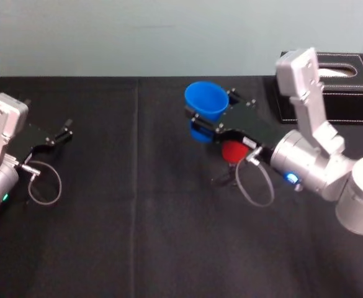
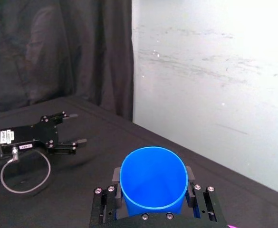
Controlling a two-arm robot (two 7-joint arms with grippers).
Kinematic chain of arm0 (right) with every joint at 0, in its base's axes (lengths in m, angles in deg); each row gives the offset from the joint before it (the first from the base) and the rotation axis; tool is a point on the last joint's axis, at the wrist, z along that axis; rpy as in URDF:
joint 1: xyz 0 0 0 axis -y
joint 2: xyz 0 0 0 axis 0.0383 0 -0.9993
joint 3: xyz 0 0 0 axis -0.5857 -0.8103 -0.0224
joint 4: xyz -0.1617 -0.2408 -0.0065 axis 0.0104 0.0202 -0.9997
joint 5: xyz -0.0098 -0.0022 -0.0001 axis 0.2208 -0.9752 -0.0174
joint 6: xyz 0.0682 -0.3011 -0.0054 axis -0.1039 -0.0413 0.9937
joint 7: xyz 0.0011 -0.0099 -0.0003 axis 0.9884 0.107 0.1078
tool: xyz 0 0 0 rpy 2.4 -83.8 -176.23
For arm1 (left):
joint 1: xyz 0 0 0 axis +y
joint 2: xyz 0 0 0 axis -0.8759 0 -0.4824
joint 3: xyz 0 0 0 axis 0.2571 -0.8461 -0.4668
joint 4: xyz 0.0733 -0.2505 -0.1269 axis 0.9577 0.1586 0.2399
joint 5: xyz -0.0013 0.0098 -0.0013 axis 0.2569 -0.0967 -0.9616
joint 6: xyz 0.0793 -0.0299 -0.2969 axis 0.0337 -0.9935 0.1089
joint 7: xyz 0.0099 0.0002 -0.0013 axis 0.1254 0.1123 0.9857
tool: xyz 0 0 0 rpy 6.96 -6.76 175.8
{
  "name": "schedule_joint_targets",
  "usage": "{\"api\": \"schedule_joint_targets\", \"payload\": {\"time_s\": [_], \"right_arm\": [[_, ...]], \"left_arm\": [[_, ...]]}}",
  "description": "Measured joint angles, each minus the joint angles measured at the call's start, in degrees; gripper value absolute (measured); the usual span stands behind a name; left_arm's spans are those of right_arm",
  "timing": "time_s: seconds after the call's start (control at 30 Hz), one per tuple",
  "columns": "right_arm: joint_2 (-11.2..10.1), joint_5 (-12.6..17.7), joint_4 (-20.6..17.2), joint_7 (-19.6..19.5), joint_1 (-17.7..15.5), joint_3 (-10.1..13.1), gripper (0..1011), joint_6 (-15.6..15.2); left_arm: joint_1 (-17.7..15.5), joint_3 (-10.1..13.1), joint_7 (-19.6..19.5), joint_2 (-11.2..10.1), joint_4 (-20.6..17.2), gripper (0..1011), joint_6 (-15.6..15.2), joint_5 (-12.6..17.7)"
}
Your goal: Stack the three plastic cups sequentially using one hand.
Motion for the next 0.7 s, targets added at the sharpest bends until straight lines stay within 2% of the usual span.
{"api": "schedule_joint_targets", "payload": {"time_s": [0.13,0.33,0.7], "right_arm": [[-1.7,1.5,-0.9,0.3,0.8,1.3,737,-1.5],[-3.2,3.2,-1.0,0.2,1.5,3.0,737,-2.3],[-4.9,5.6,2.2,-1.1,1.8,4.7,737,-1.6]], "left_arm": [[0.0,0.0,0.0,0.0,0.0,1005,0.0,0.0],[0.0,0.0,0.0,0.0,0.0,1004,0.0,0.0],[0.0,0.0,0.0,0.0,0.0,1005,0.0,0.0]]}}
